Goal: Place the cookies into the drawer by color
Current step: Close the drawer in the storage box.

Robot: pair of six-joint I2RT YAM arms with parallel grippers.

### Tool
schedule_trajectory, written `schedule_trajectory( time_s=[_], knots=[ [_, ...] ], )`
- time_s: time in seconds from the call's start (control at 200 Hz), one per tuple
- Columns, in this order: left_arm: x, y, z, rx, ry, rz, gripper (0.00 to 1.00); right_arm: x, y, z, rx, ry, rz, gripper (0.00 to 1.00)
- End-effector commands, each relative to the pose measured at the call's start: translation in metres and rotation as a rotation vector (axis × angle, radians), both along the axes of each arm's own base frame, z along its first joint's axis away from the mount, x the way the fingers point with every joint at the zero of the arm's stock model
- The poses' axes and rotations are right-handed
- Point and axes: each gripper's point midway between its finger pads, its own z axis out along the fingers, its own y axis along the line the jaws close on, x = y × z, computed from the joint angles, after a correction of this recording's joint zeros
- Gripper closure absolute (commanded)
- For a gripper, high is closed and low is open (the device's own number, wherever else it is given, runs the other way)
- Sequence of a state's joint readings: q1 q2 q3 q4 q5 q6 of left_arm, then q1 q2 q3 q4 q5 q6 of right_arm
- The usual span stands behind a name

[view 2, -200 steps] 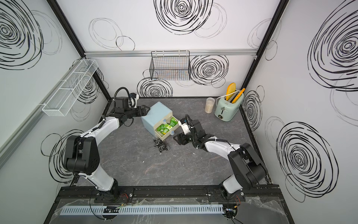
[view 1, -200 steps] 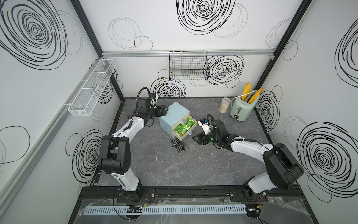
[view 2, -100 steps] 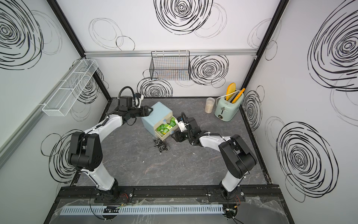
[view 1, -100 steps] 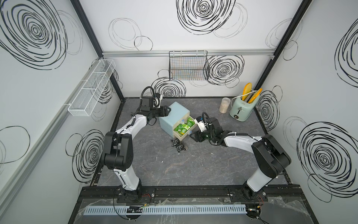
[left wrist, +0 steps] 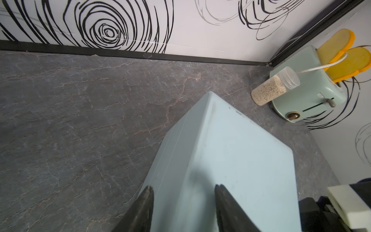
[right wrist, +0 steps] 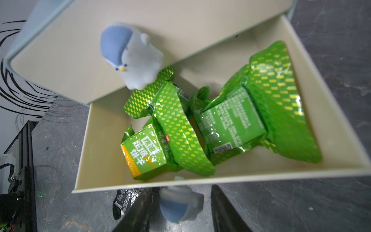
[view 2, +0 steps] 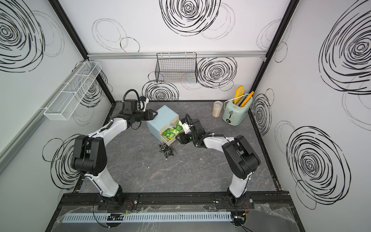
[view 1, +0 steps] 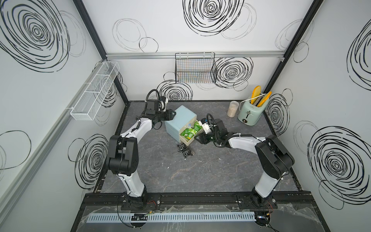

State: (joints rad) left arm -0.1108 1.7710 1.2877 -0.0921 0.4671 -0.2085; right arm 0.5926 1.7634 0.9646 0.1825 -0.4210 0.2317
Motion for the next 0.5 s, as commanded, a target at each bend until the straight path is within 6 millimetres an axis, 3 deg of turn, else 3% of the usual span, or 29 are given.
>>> schedule_trajectory(
  time_s=[0.0, 0.495],
  knots=[
    [-0.002, -0.011, 0.004, -0.015, -0.002, -0.043, 0.50, 0.004, 0.010, 0.008, 0.017, -0.018, 0.027, 0.52],
    [-0.010, -0.017, 0.001, -0.017, 0.014, -0.064, 0.51, 0.026, 0.028, 0.019, 0.046, -0.039, 0.038, 0.59]
  ],
)
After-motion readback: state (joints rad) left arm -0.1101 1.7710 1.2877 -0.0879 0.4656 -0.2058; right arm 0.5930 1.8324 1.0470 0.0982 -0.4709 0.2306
